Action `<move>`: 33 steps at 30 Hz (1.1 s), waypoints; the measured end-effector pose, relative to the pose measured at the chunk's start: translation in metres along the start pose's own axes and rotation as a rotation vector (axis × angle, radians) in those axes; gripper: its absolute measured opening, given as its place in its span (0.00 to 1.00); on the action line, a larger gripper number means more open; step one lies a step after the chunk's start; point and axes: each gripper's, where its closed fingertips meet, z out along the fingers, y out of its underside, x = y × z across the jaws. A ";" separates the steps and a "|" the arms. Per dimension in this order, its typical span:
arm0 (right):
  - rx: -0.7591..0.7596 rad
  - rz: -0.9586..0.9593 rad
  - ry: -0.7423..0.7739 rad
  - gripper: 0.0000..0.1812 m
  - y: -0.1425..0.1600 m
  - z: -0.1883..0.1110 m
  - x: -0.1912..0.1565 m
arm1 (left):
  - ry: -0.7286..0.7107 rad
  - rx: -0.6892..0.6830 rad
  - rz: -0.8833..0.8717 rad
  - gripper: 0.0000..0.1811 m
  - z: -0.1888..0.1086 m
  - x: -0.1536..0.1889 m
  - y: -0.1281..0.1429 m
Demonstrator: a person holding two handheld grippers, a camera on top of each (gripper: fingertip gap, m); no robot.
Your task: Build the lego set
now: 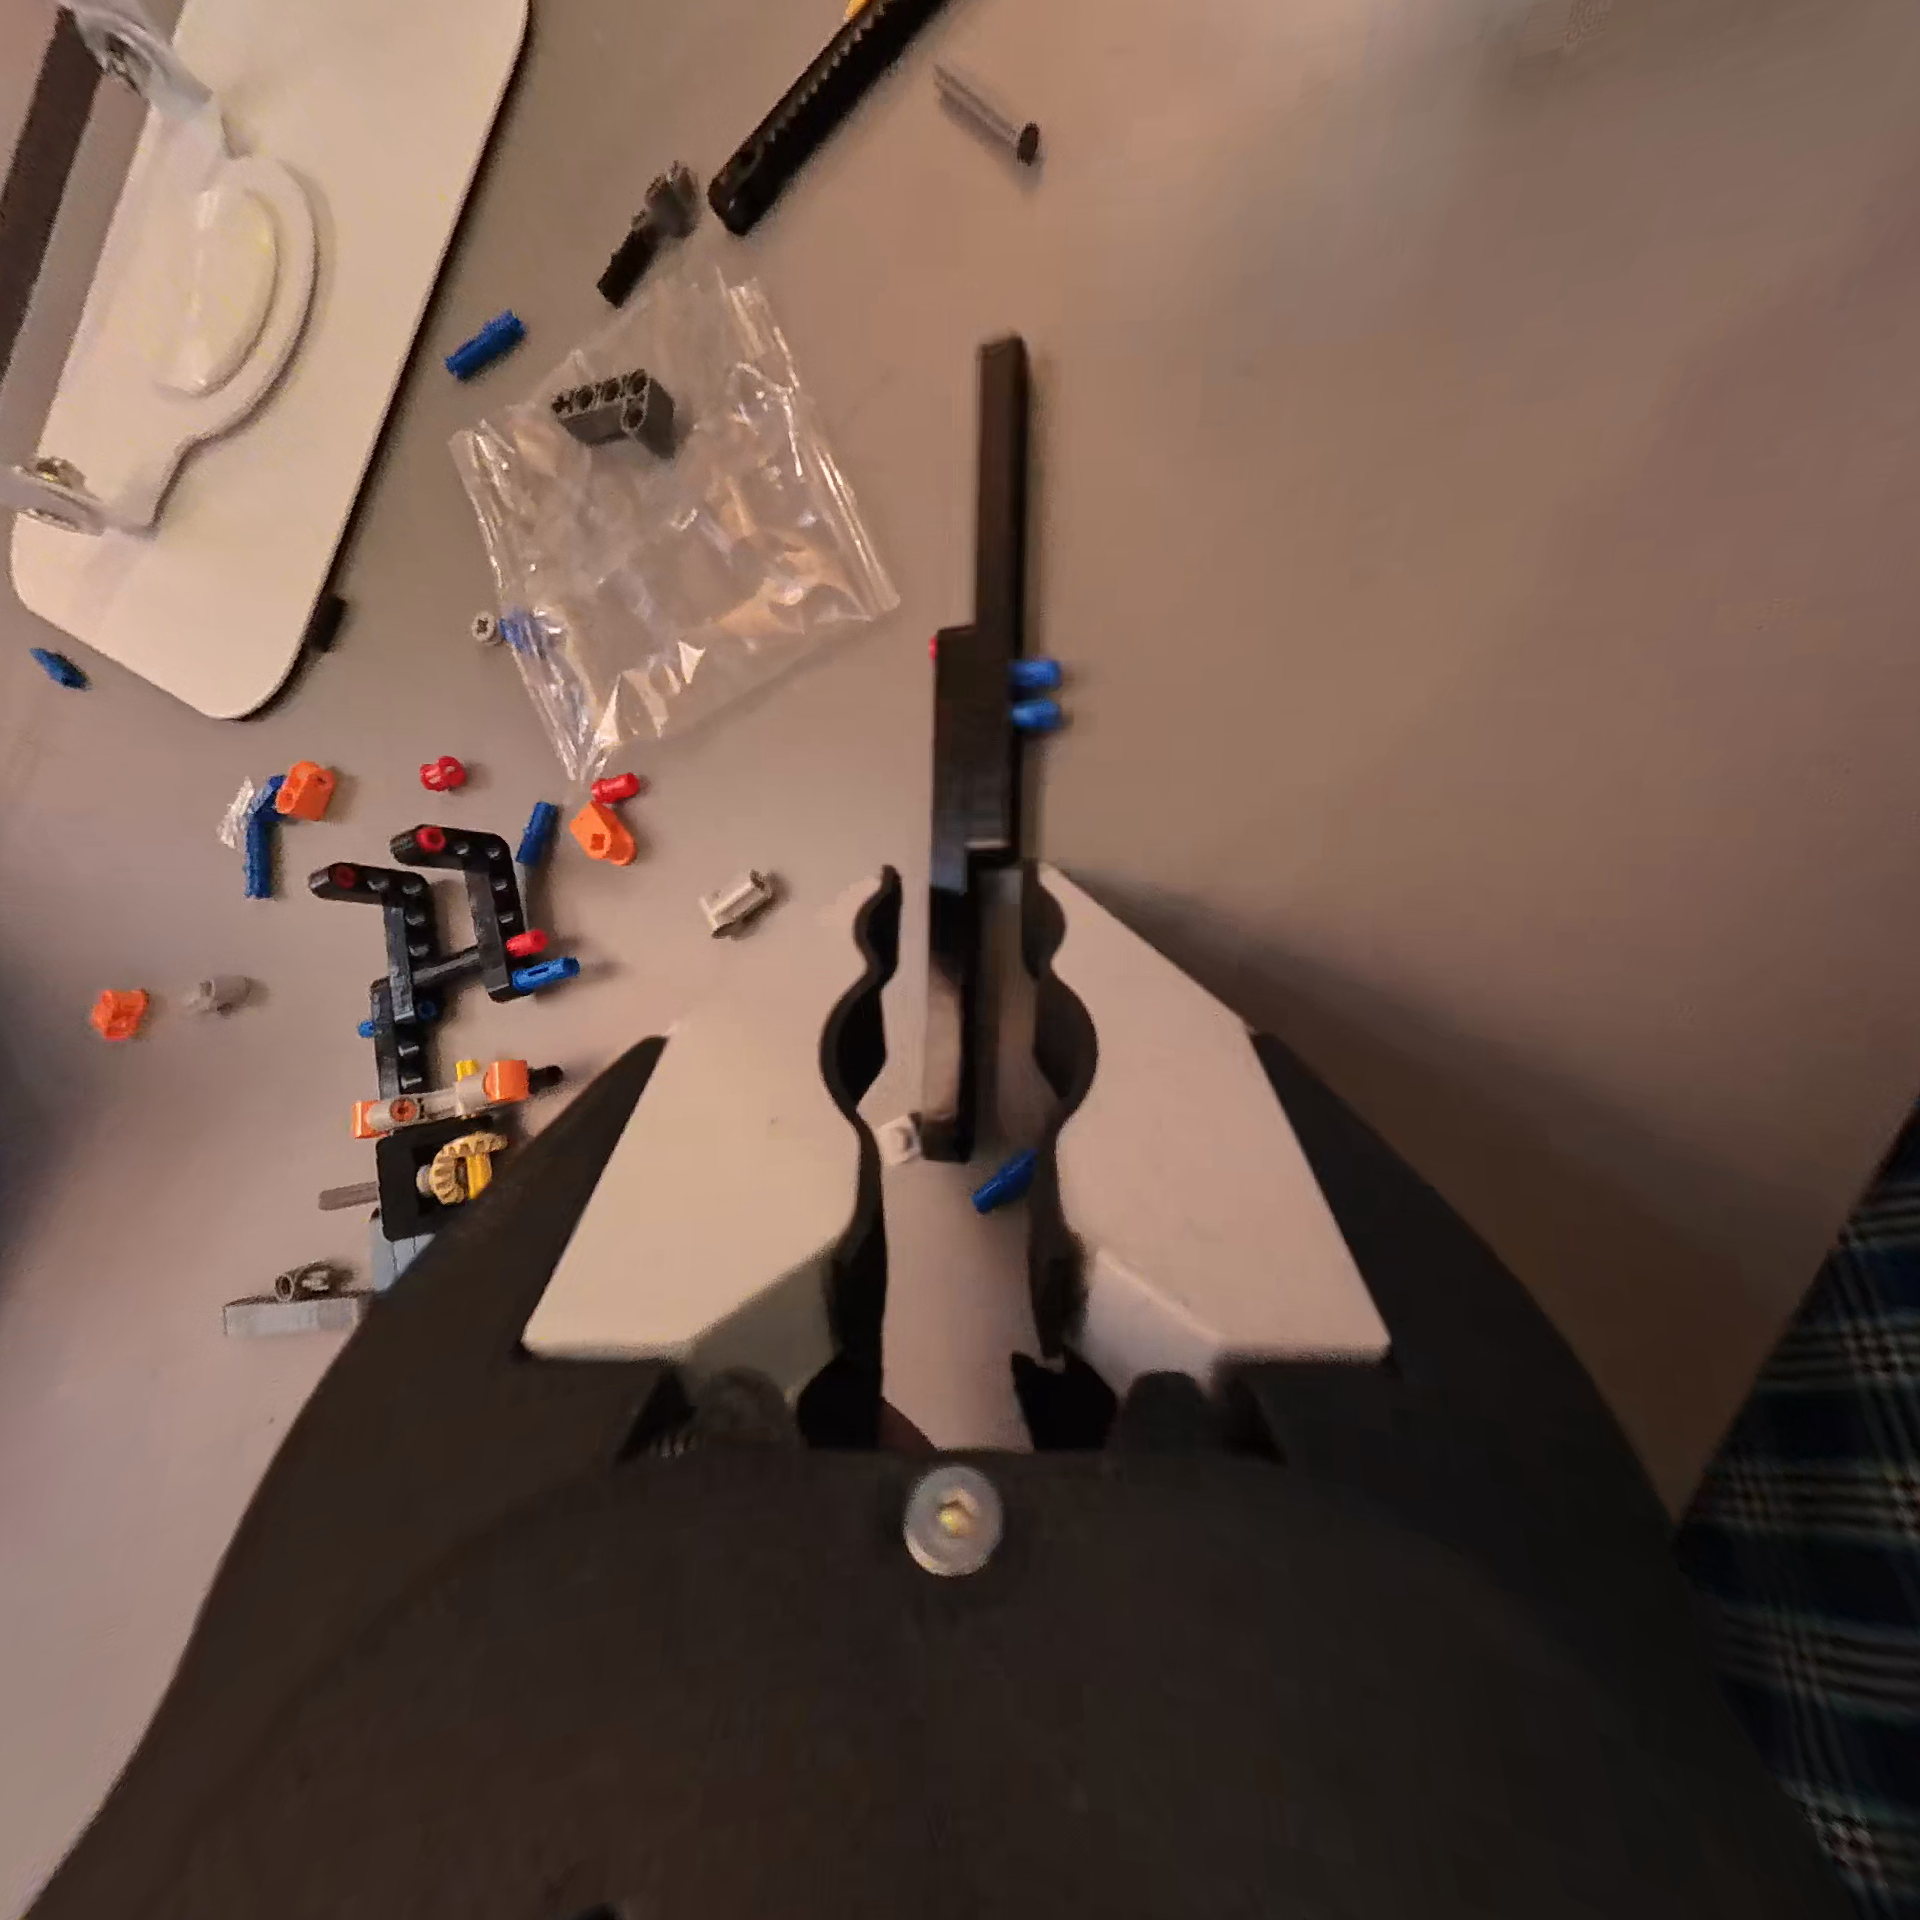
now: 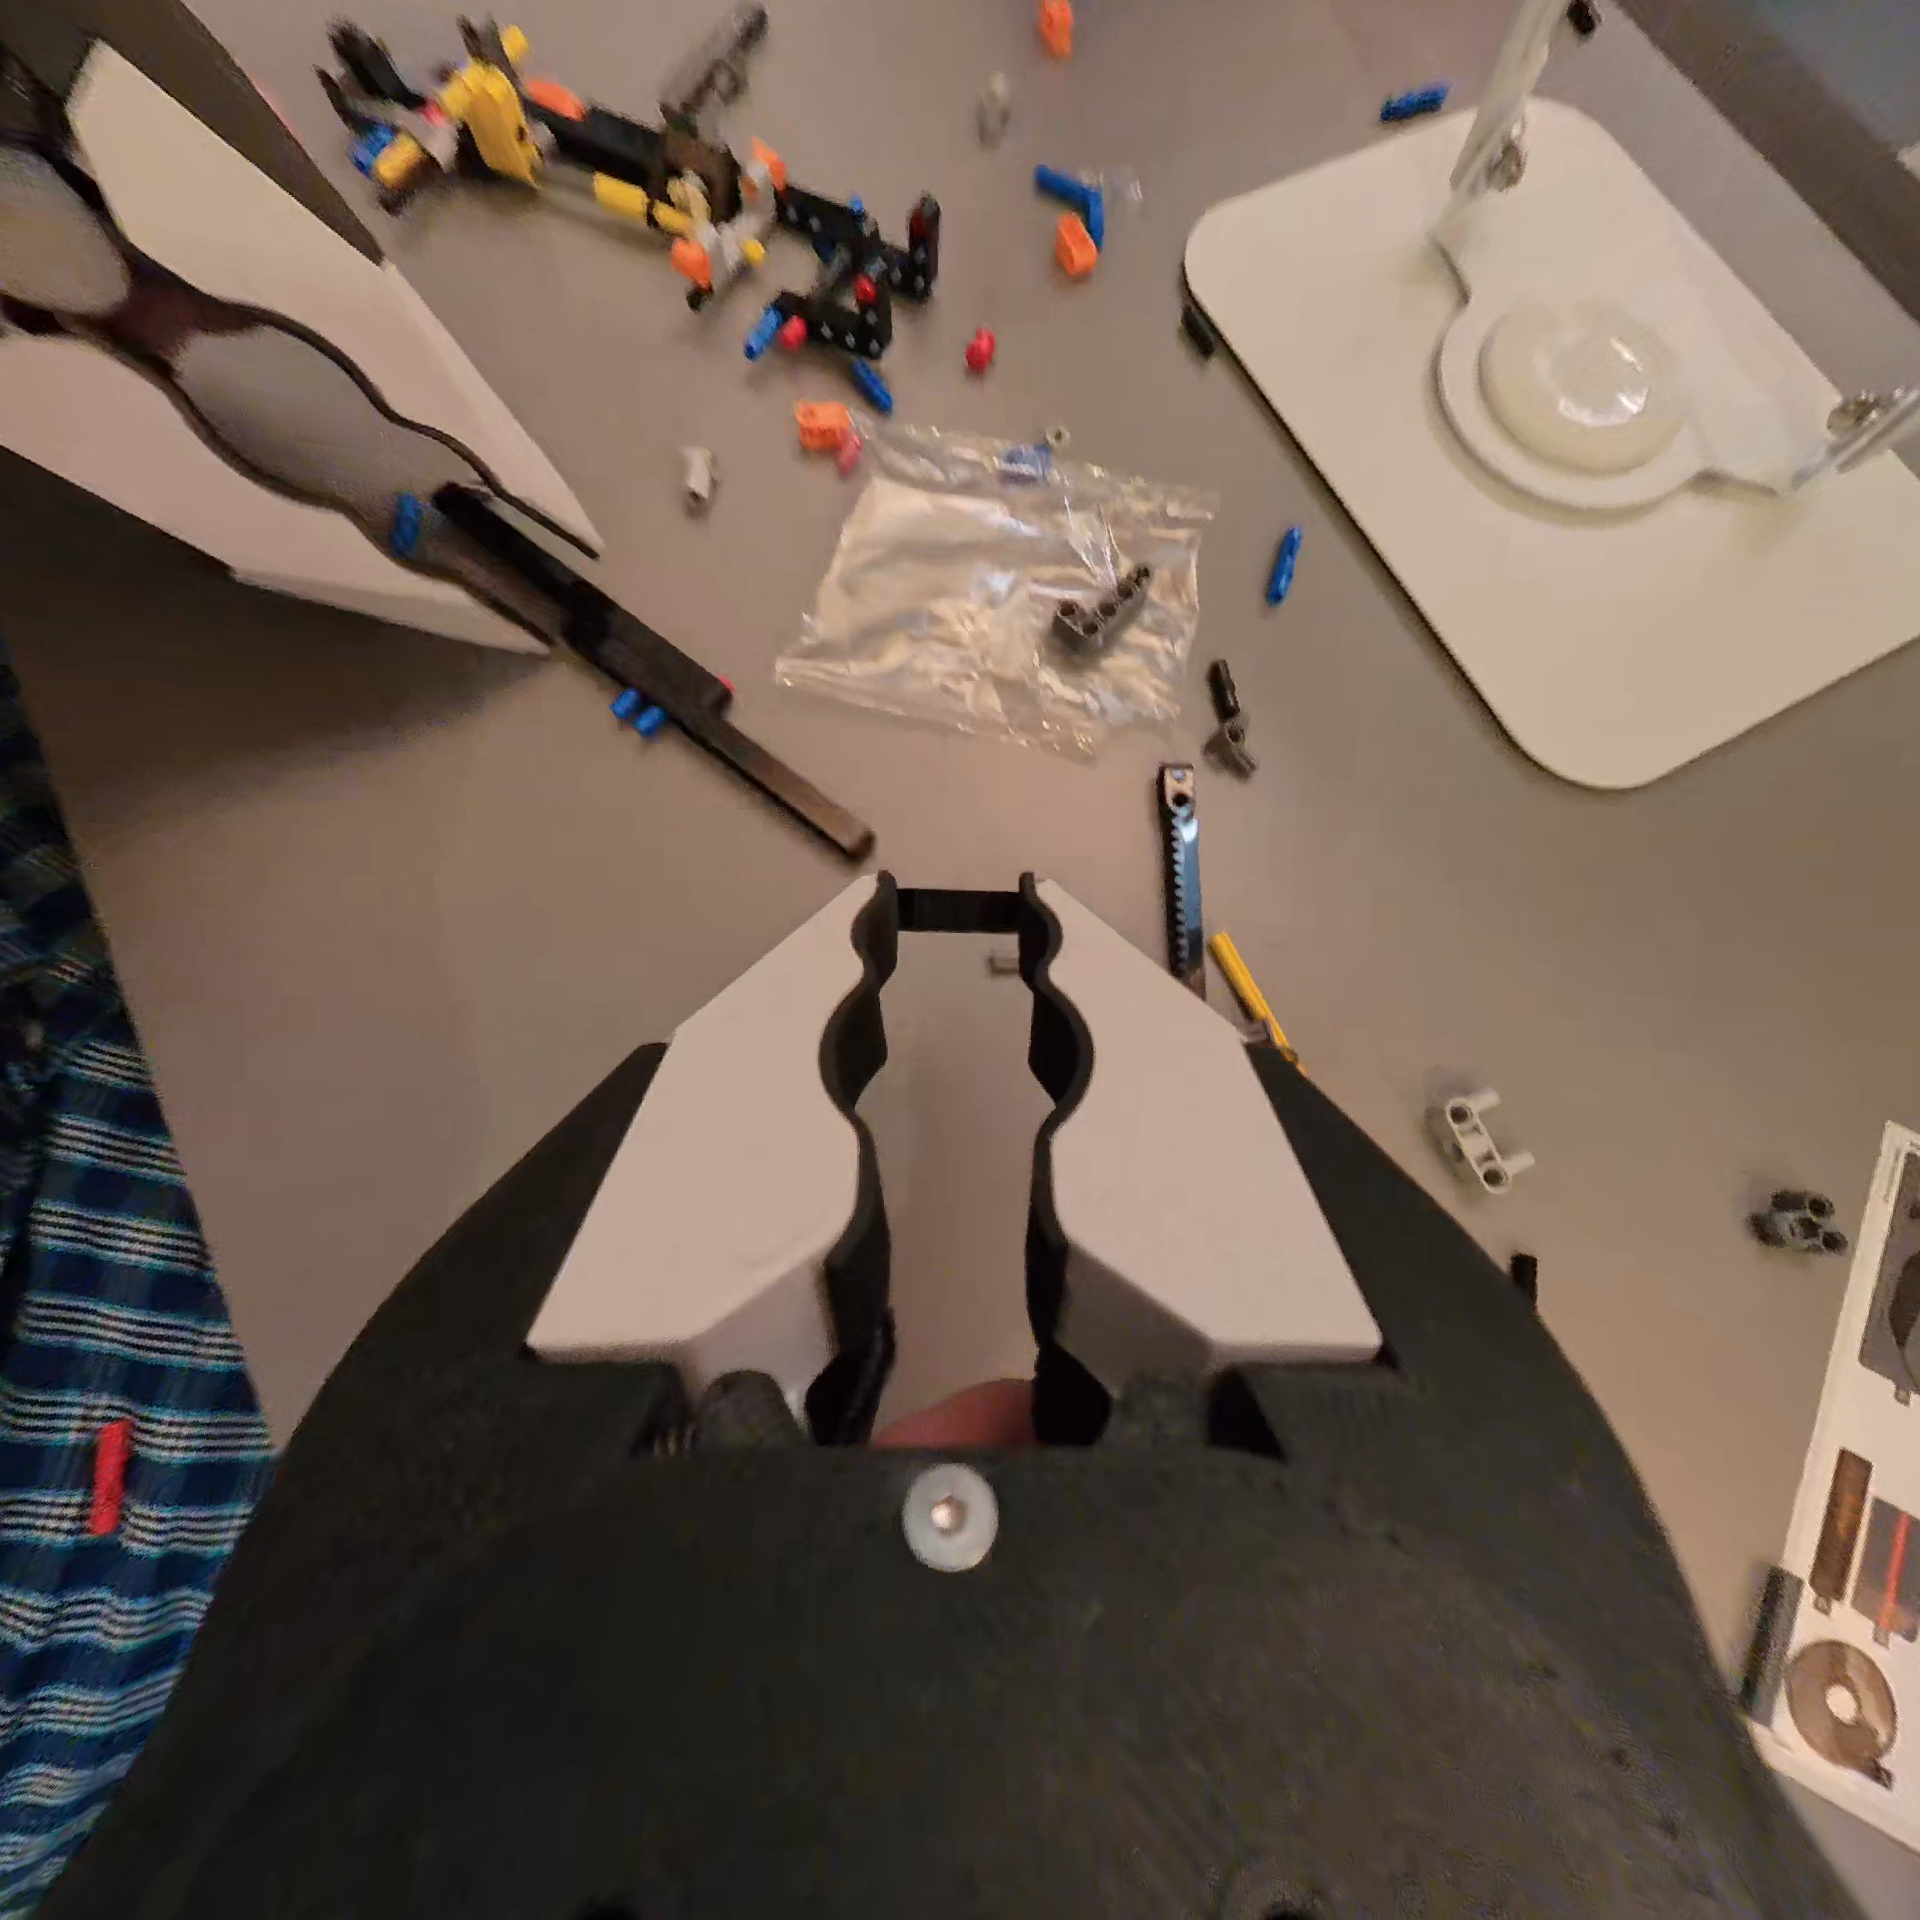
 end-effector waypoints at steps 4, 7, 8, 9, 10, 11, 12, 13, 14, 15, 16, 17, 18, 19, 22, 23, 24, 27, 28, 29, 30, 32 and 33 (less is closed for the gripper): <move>0.070 0.012 -0.043 0.11 -0.019 -0.003 -0.013 | -0.004 0.024 -0.022 0.23 -0.003 -0.002 -0.001; 0.097 0.010 -0.056 0.11 -0.029 -0.006 -0.022 | 0.004 0.053 -0.016 0.27 -0.010 -0.003 -0.003; 0.106 0.006 -0.058 0.11 -0.032 -0.008 -0.025 | -0.001 0.067 -0.017 0.27 -0.014 -0.005 -0.005; 0.119 0.000 -0.061 0.11 -0.035 -0.011 -0.029 | -0.005 0.076 -0.018 0.27 -0.018 -0.007 -0.005; 0.131 -0.006 -0.069 0.11 -0.038 -0.013 -0.034 | -0.005 0.087 -0.017 0.27 -0.022 -0.008 -0.006; 0.144 -0.018 -0.084 0.11 -0.041 -0.014 -0.040 | 0.002 0.108 -0.009 0.26 -0.026 -0.008 -0.007; 0.156 -0.030 -0.098 0.11 -0.043 -0.015 -0.046 | 0.000 0.127 0.000 0.25 -0.029 -0.009 -0.010; 0.158 -0.034 -0.116 0.11 -0.044 -0.015 -0.051 | -0.009 0.145 0.005 0.24 -0.033 -0.011 -0.012; 0.154 -0.026 -0.145 0.11 -0.044 -0.014 -0.057 | -0.015 0.171 0.010 0.23 -0.037 -0.013 -0.016; 0.161 -0.005 -0.184 0.11 -0.046 -0.013 -0.063 | -0.028 0.207 0.022 0.21 -0.042 -0.014 -0.022; 0.185 0.028 -0.233 0.12 -0.050 -0.013 -0.070 | -0.042 0.242 0.040 0.20 -0.046 -0.015 -0.027; 0.210 0.071 -0.289 0.12 -0.055 -0.014 -0.076 | -0.043 0.268 0.066 0.20 -0.048 -0.013 -0.032; 0.234 0.109 -0.342 0.12 -0.059 -0.014 -0.081 | -0.044 0.293 0.094 0.20 -0.050 -0.010 -0.037; 0.257 0.134 -0.383 0.11 -0.063 -0.014 -0.085 | -0.057 0.313 0.124 0.20 -0.051 -0.008 -0.042; 0.292 0.169 -0.467 0.11 -0.071 -0.012 -0.095 | -0.110 0.376 0.225 0.19 -0.057 -0.006 -0.058; 0.302 0.177 -0.485 0.11 -0.073 -0.011 -0.097 | -0.124 0.409 0.246 0.18 -0.061 -0.005 -0.065; 0.312 0.189 -0.506 0.11 -0.076 -0.010 -0.099 | -0.134 0.438 0.260 0.17 -0.064 -0.005 -0.071; 0.328 0.232 -0.561 0.11 -0.082 -0.010 -0.102 | -0.195 0.507 0.330 0.16 -0.075 -0.005 -0.085; 0.325 0.241 -0.577 0.11 -0.083 -0.010 -0.104 | -0.218 0.515 0.358 0.15 -0.077 -0.006 -0.088; 0.319 0.248 -0.591 0.11 -0.083 -0.009 -0.105 | -0.241 0.519 0.389 0.14 -0.079 -0.006 -0.090; 0.313 0.255 -0.608 0.11 -0.083 -0.009 -0.107 | -0.253 0.526 0.424 0.13 -0.080 -0.005 -0.092; 0.305 0.274 -0.645 0.11 -0.084 -0.009 -0.110 | -0.273 0.538 0.487 0.11 -0.081 -0.001 -0.096; 0.297 0.282 -0.663 0.11 -0.085 -0.009 -0.111 | -0.278 0.539 0.511 0.10 -0.081 0.001 -0.097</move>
